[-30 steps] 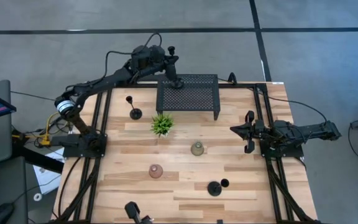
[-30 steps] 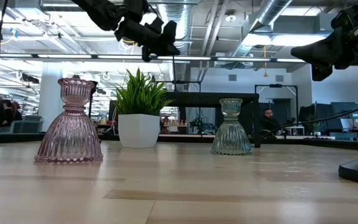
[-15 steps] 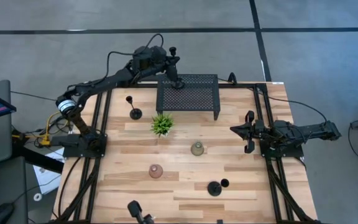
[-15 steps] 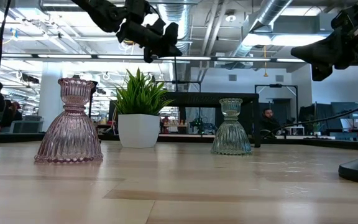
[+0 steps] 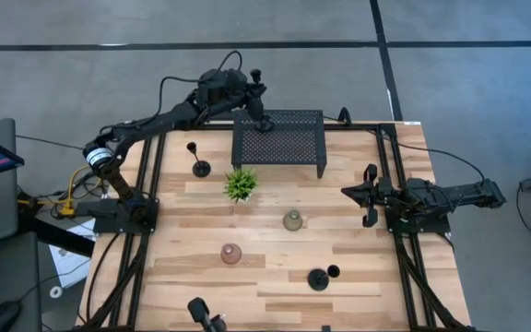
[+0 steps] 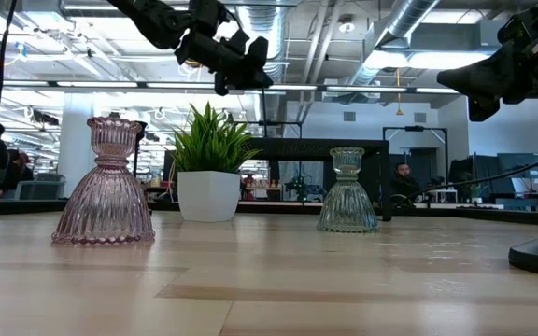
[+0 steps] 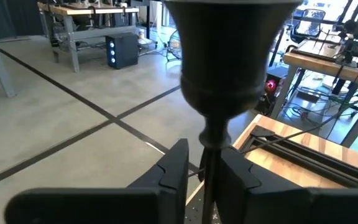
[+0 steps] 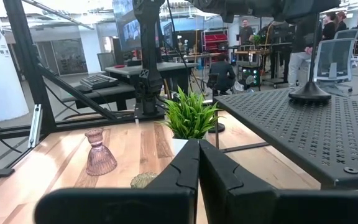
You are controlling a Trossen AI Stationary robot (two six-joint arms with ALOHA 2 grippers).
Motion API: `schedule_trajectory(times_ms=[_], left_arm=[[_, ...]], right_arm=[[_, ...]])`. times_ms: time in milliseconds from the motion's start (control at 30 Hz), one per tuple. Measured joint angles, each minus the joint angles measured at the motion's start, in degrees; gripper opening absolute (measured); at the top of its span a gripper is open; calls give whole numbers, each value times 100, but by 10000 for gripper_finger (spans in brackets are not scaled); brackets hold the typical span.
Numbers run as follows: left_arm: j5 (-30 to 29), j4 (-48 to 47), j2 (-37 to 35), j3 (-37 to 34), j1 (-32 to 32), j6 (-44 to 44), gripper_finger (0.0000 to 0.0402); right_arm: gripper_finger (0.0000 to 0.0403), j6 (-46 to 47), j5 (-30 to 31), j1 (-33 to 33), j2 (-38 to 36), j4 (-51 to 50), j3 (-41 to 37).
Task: Pick & Place candle stick holders
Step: Put the middle black candle holder on the shelf
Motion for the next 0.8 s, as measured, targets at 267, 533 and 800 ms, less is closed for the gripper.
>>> schedule_trajectory(times_ms=[267, 533, 800], left_arm=[[1, 7, 0, 0, -46, -116, 117], [10, 16, 0, 0, -165, -143, 172], [6, 20, -18, 0, -221, -130, 211]], right_arm=[[0, 0, 0, 0, 0, 0, -1], [0, -1, 0, 0, 0, 0, 0], [0, 0, -1, 0, 0, -2, -1]])
